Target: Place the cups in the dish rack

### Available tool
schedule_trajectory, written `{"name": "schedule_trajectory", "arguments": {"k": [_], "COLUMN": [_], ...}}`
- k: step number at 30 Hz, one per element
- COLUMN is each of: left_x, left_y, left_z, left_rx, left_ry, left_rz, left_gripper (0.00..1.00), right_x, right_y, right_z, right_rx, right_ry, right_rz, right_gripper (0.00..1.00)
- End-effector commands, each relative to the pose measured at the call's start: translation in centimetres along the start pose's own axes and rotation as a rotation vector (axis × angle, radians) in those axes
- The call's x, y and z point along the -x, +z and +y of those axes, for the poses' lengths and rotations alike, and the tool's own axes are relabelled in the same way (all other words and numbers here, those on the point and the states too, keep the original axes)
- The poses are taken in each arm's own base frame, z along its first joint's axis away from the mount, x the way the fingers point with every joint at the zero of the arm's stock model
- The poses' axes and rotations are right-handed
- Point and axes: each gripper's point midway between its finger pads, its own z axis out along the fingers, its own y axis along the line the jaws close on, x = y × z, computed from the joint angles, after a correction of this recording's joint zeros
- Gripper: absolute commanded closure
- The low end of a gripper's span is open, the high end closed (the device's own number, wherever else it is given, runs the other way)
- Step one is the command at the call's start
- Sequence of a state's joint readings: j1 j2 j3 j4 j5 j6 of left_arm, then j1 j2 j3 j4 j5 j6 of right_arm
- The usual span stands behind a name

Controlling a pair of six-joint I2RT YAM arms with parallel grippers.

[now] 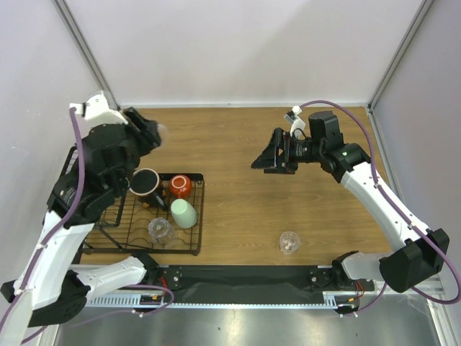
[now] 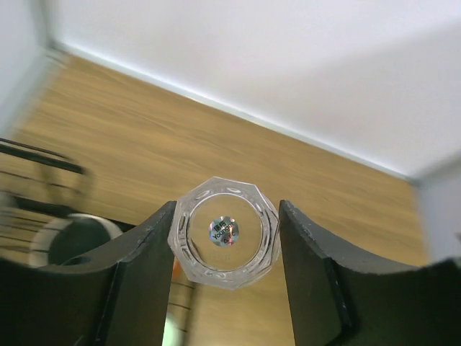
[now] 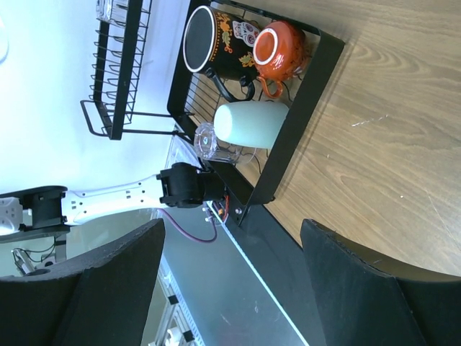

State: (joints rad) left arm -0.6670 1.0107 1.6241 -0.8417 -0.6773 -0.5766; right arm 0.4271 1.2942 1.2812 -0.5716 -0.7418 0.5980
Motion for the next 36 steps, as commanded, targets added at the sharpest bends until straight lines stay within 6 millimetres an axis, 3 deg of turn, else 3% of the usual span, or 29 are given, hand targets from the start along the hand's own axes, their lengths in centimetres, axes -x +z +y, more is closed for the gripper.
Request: {"name": "schedule_trajectory", "arguments": {"k": [1, 4, 9, 11, 21, 27, 36], "left_x": [4.6, 5.7, 4.9, 4.0, 0.0, -2.1, -5.3], "left_y": [-2.0, -2.8, -3.3, -3.6, -4.6, -4.9, -3.9], "left_z": [6.1, 9.2, 13.4, 15.3, 20.8, 22.4, 24.2], "left_rx": [0.259, 0.405, 0.587, 0.664, 0.878, 0.931, 0.967], "left_ry": [0.194, 0.272, 0.294, 0.266, 0.199, 0.128, 0.102], "left_rz": [-0.172, -0.202, -0.142, -0.105, -0.005, 0.010, 0.058], "left_gripper": [1.00, 1.00, 0.99, 1.00, 1.00, 1.00, 1.00], "right_x": [0.2, 0.2, 0.1, 0.1, 0.1, 0.0, 0.0], "right_y": [-0.3, -0.3, -0.3, -0.2, -0.3, -0.3, -0.6], "right_z": [0.4, 0.4, 0.2, 0.2, -0.4, -0.8, -0.9], "right_rx": [0.016, 0.016, 0.015, 0.014, 0.001, -0.006, -0.010], "right_ry": [-0.025, -0.027, -0.023, -0.023, -0.015, -0.007, -0.015], "right_rz": [0.000, 0.001, 0.011, 0.012, 0.018, 0.019, 0.018], "right_gripper": [0.17, 0.17, 0.17, 0.17, 0.16, 0.17, 0.16]}}
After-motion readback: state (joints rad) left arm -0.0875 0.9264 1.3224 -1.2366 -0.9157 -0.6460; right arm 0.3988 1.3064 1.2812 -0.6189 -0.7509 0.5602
